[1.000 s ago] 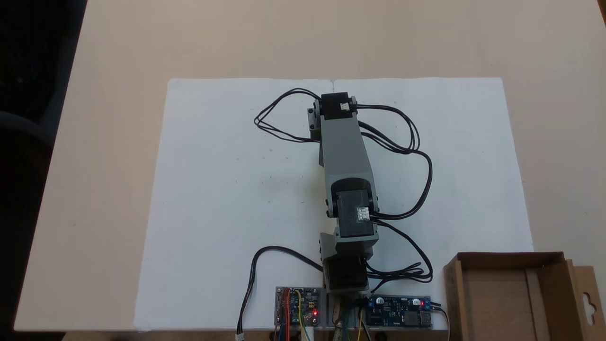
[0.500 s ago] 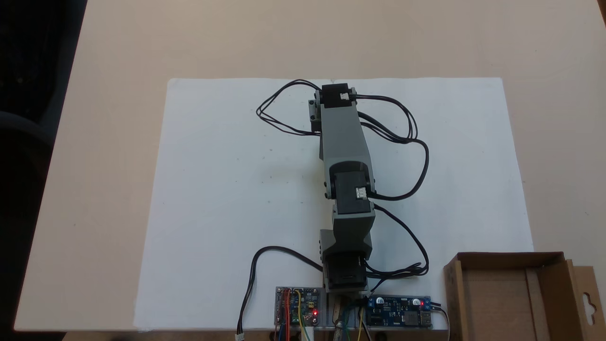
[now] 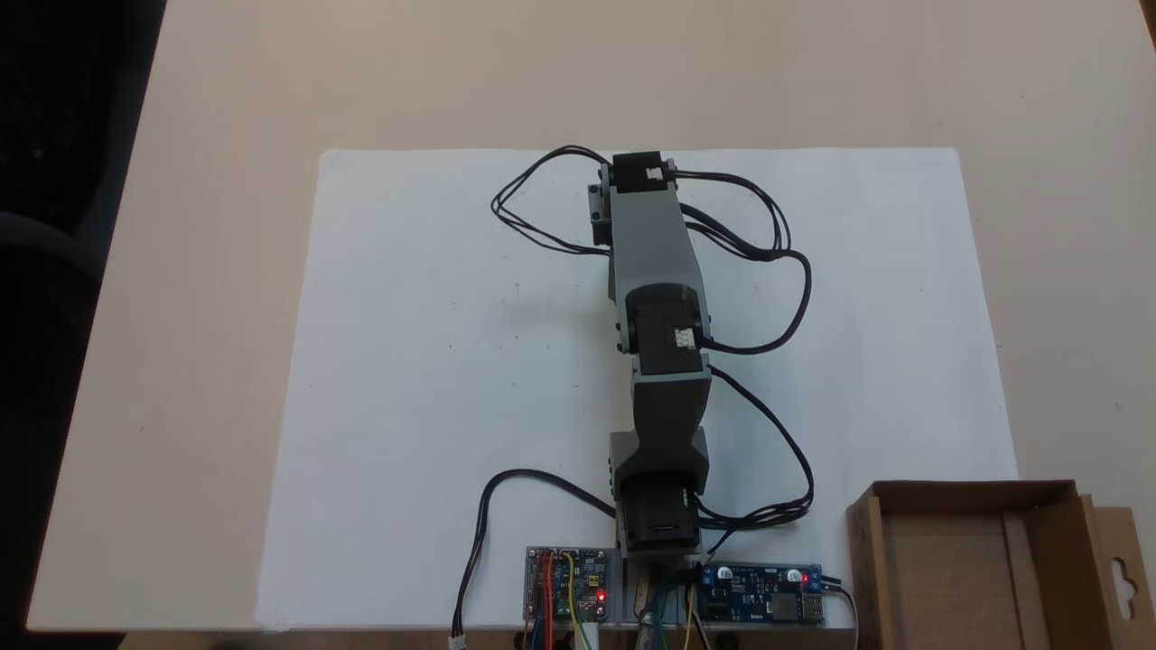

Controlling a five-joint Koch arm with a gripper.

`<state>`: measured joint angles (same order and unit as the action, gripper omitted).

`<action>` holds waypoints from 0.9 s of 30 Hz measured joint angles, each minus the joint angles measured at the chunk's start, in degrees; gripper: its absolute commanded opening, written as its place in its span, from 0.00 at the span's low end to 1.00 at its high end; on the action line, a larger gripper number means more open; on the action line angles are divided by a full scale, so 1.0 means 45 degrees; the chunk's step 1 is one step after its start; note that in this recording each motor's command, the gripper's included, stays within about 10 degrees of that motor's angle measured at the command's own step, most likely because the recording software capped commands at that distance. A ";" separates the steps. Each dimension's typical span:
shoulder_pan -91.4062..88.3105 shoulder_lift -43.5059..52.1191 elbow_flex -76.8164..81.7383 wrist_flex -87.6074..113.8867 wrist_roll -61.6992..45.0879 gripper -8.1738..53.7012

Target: Grasp a green dice and put it in the bin.

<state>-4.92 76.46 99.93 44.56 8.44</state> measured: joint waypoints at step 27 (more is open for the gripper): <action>0.0117 -0.0664 0.0000 -0.0020 0.0645 0.76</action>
<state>-4.39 73.48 99.93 44.47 11.34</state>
